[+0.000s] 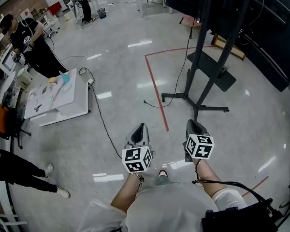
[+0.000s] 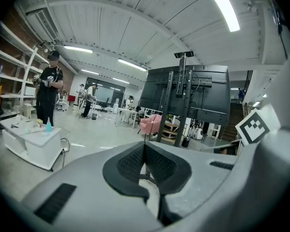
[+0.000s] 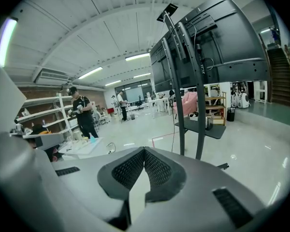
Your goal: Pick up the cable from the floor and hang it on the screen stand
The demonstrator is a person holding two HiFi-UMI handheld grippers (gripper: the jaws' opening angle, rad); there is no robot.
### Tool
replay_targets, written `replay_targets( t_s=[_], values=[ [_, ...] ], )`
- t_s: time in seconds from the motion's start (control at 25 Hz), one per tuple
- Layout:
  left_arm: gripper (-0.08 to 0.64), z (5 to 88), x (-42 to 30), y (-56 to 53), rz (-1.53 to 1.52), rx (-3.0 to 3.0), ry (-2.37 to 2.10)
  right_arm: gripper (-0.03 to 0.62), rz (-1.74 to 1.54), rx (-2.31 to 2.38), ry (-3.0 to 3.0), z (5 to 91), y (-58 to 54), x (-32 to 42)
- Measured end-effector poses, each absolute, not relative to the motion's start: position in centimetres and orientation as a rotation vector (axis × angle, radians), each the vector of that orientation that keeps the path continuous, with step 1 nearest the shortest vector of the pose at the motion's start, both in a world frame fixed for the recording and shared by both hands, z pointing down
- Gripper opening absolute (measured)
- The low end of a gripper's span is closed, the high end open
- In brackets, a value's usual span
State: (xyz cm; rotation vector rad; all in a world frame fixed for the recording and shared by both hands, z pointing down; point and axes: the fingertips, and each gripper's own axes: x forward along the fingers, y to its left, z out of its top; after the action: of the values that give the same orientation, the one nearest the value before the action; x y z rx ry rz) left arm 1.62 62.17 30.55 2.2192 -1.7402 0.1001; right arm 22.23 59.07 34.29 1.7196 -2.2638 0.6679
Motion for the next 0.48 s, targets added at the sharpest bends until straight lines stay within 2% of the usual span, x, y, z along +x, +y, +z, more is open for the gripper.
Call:
replay_targets(
  t_s=[0.48],
  values=[
    [0.004, 31.6, 2.2, 56.0, 0.152, 2.184, -1.774, 0.018, 0.721, 1.680, -2.277, 35.8, 52.7, 23.1]
  ],
)
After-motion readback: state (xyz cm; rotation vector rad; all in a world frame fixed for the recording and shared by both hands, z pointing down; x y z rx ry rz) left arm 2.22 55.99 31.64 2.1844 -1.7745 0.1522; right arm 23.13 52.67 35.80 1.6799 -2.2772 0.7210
